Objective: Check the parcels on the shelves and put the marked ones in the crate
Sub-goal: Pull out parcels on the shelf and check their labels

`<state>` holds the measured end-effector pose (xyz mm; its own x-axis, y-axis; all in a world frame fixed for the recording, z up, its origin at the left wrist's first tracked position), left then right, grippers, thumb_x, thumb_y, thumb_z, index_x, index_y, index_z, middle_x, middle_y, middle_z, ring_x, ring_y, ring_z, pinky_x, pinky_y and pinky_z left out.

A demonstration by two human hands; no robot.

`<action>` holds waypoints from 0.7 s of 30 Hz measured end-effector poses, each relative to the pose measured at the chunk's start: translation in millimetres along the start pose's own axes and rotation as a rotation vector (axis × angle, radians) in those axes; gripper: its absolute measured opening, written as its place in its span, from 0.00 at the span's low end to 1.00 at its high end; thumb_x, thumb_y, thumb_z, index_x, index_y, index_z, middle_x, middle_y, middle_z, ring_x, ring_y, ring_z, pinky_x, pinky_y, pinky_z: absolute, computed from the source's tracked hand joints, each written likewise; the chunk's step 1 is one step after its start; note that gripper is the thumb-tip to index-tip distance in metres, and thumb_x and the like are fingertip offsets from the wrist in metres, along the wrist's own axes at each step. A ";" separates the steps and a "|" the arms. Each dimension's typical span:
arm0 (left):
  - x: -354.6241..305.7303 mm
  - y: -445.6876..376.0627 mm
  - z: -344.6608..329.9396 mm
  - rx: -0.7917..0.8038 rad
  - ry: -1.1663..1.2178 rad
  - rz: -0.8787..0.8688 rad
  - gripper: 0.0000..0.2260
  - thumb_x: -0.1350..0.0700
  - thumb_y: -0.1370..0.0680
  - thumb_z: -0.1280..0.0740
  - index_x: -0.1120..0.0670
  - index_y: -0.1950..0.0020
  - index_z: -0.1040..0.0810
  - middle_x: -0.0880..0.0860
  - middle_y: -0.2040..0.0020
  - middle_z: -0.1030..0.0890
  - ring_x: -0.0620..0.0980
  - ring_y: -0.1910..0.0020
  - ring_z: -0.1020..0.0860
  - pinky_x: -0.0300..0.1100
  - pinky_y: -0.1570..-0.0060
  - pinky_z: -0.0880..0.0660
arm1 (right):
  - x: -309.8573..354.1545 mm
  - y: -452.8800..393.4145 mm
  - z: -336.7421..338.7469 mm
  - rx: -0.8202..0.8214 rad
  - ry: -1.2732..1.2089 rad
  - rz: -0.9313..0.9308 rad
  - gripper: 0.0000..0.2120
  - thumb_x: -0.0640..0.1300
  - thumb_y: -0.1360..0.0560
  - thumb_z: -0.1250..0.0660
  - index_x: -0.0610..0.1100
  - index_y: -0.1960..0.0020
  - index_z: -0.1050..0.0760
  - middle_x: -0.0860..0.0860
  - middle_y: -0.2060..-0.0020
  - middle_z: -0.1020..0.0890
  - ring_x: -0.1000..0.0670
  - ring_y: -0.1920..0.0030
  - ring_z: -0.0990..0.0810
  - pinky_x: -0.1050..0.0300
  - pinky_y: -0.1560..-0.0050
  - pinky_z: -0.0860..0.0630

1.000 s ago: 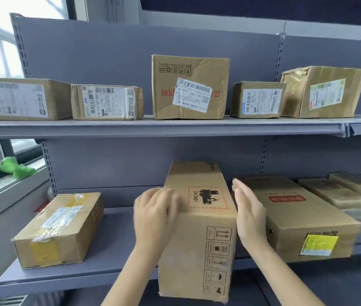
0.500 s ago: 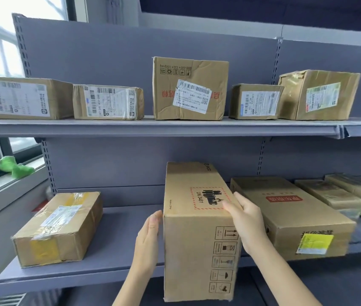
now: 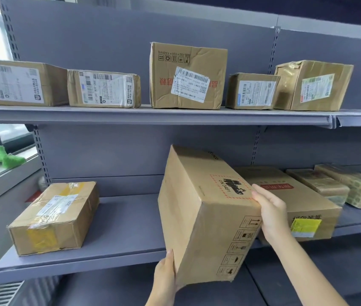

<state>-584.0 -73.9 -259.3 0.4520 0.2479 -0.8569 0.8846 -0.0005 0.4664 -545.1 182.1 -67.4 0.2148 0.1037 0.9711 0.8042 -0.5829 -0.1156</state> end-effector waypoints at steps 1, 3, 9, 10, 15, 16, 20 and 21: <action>-8.7 4.4 2.9 -0.023 0.000 -0.055 0.19 0.45 0.20 0.44 0.60 0.45 0.26 0.59 0.49 0.21 0.59 0.53 0.23 0.47 0.61 0.23 | -2.2 -0.2 4.2 0.002 -0.017 -0.007 0.18 0.38 0.24 0.37 0.40 0.35 0.29 0.46 0.42 0.22 0.46 0.44 0.23 0.55 0.50 0.26; -32.2 14.1 9.0 -0.042 0.036 -0.160 0.17 0.46 0.20 0.43 0.59 0.45 0.27 0.58 0.51 0.22 0.55 0.55 0.24 0.45 0.59 0.27 | -11.2 -2.2 13.3 0.016 -0.072 -0.046 0.18 0.37 0.24 0.38 0.38 0.34 0.30 0.44 0.42 0.22 0.45 0.44 0.23 0.56 0.52 0.26; -120.4 35.0 51.1 -0.121 -0.027 -0.491 0.12 0.50 0.21 0.39 0.57 0.43 0.27 0.50 0.54 0.24 0.48 0.58 0.27 0.46 0.59 0.30 | -80.4 11.1 8.0 0.110 -0.004 -0.292 0.14 0.40 0.21 0.41 0.33 0.42 0.26 0.36 0.49 0.20 0.43 0.52 0.22 0.51 0.54 0.27; -130.3 39.0 54.4 -0.119 -0.047 -0.525 0.11 0.50 0.21 0.38 0.55 0.44 0.27 0.49 0.54 0.23 0.47 0.58 0.27 0.45 0.61 0.30 | -92.8 16.3 4.0 0.115 0.002 -0.329 0.12 0.40 0.21 0.42 0.32 0.47 0.24 0.34 0.52 0.20 0.43 0.55 0.22 0.51 0.55 0.27; -145.8 40.8 60.2 -0.132 -0.182 -0.602 0.12 0.49 0.23 0.36 0.52 0.42 0.25 0.50 0.49 0.21 0.49 0.51 0.25 0.47 0.53 0.29 | -147.2 38.5 -5.6 0.035 0.058 -0.557 0.17 0.36 0.21 0.45 0.37 0.66 0.26 0.41 0.74 0.21 0.44 0.69 0.26 0.55 0.73 0.28; -145.1 40.5 58.9 -0.140 -0.215 -0.611 0.14 0.46 0.25 0.36 0.51 0.43 0.25 0.50 0.48 0.21 0.50 0.49 0.24 0.46 0.53 0.29 | -155.5 43.6 -5.1 0.005 0.046 -0.613 0.17 0.37 0.20 0.45 0.36 0.66 0.27 0.42 0.79 0.22 0.44 0.70 0.26 0.56 0.77 0.28; -140.3 39.2 54.9 -0.154 -0.215 -0.620 0.14 0.45 0.27 0.37 0.48 0.45 0.25 0.49 0.47 0.21 0.50 0.49 0.24 0.44 0.55 0.29 | -162.4 49.5 -10.0 0.048 0.045 -0.624 0.19 0.38 0.21 0.44 0.37 0.70 0.31 0.45 0.86 0.27 0.45 0.74 0.28 0.56 0.72 0.36; -138.7 37.1 55.9 -0.158 -0.204 -0.612 0.13 0.45 0.27 0.37 0.48 0.45 0.25 0.50 0.47 0.21 0.50 0.49 0.24 0.44 0.55 0.29 | -159.1 50.8 -11.2 0.061 0.039 -0.615 0.19 0.38 0.21 0.44 0.39 0.70 0.32 0.47 0.87 0.28 0.47 0.77 0.29 0.55 0.72 0.37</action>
<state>-607.4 -162.5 -135.5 -0.1000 -0.0295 -0.9946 0.9682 0.2277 -0.1041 -544.7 127.0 -225.4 -0.3178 0.3762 0.8703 0.8048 -0.3783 0.4574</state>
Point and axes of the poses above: each hand's wrist, its own y-axis away from the middle knuckle, its own z-axis out of the back of the hand, x = y × z, the point moved 9 cm from there along -y, towards the middle knuckle
